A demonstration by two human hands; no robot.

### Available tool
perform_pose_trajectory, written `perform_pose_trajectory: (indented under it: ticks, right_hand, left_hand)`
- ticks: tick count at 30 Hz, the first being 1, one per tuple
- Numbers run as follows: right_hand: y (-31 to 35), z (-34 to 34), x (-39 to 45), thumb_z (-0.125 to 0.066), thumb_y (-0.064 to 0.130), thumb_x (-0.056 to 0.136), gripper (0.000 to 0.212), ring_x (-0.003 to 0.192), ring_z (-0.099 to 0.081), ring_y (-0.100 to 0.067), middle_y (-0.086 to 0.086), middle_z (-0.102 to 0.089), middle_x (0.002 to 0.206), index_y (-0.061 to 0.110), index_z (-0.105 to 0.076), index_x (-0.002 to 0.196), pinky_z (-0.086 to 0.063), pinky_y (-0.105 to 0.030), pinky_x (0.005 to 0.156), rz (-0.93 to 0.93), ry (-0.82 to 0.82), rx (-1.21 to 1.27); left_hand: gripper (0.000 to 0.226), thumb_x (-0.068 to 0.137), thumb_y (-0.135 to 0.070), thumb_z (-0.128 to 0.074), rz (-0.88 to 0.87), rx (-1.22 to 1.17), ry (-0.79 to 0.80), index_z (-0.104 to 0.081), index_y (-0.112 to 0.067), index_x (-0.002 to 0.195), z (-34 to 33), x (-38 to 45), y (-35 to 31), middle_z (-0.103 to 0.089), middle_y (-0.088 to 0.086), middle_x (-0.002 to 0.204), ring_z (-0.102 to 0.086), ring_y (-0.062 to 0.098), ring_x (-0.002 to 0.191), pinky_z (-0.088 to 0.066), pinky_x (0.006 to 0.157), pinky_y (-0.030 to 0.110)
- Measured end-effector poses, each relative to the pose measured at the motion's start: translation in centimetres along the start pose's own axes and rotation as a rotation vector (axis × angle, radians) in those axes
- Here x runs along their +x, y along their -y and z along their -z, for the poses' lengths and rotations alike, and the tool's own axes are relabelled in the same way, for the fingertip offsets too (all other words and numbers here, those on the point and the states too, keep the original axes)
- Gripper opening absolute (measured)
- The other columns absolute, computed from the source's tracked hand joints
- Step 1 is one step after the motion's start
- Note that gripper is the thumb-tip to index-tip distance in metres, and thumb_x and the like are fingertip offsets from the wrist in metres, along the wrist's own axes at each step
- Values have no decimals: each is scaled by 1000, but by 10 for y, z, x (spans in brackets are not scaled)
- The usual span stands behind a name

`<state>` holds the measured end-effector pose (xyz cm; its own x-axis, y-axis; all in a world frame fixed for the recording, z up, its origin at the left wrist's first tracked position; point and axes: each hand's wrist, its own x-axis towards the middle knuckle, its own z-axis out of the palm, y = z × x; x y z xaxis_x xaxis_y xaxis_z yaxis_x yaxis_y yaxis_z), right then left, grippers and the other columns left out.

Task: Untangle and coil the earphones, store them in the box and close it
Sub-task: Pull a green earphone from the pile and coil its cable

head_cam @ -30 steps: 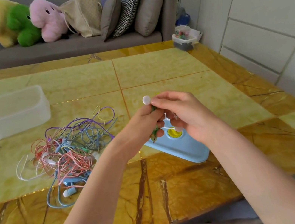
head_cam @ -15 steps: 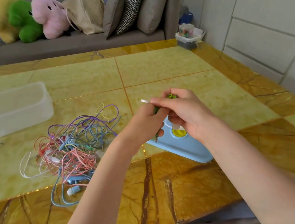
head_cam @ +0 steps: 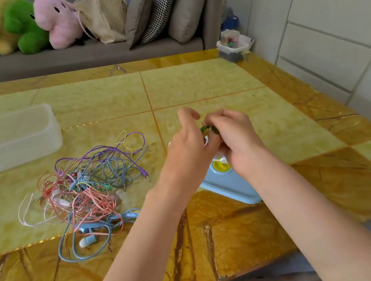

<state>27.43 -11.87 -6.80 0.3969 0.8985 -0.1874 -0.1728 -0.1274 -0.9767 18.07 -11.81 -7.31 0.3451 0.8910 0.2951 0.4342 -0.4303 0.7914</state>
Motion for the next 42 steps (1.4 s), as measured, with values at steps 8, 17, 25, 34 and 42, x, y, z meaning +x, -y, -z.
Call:
perform_pose_trajectory:
  ticks: [8,17,25,34,42]
  right_hand:
    - [7,8,2,-55,17,92,23,36,-35,-11,-1,-42,49,8,-54,70,-24,-22,38,-128,251,109]
    - [11,14,-1,-54,2,89,7,55,-45,-7,-1,-49,64,2,-60,86,-39,-15,46,-37,419,216]
    - [9,16,3,-49,-11,87,24,52,-41,-6,1,-36,55,6,-59,74,-38,-14,46,33,409,113]
    - [6,19,4,-50,-10,88,20,57,-44,-10,-4,-48,65,5,-59,78,-41,-15,46,-15,349,-41]
    - [1,11,4,-59,-10,81,21,47,-42,-8,2,-49,47,5,-61,67,-39,-14,43,-15,137,-11]
  left_hand:
    - [24,87,-1,-42,-115,-55,-39,-43,-14,107,6,2,-1,-50,-8,55,-44,2,47,-30,46,14]
    - [12,94,-11,-36,139,-301,-103,-41,-20,86,7,11,2,-52,-10,54,-46,6,49,-38,53,24]
    - [14,95,-11,-37,213,-381,-46,-42,-19,84,13,13,1,-47,-3,69,-43,-1,38,-37,50,27]
    - [13,99,-16,-38,107,-8,84,-42,-12,110,10,11,6,-47,-2,64,-43,11,52,-32,39,14]
    - [21,96,-18,-45,127,92,34,-53,-9,113,9,18,11,-56,2,77,-57,18,63,-40,51,25]
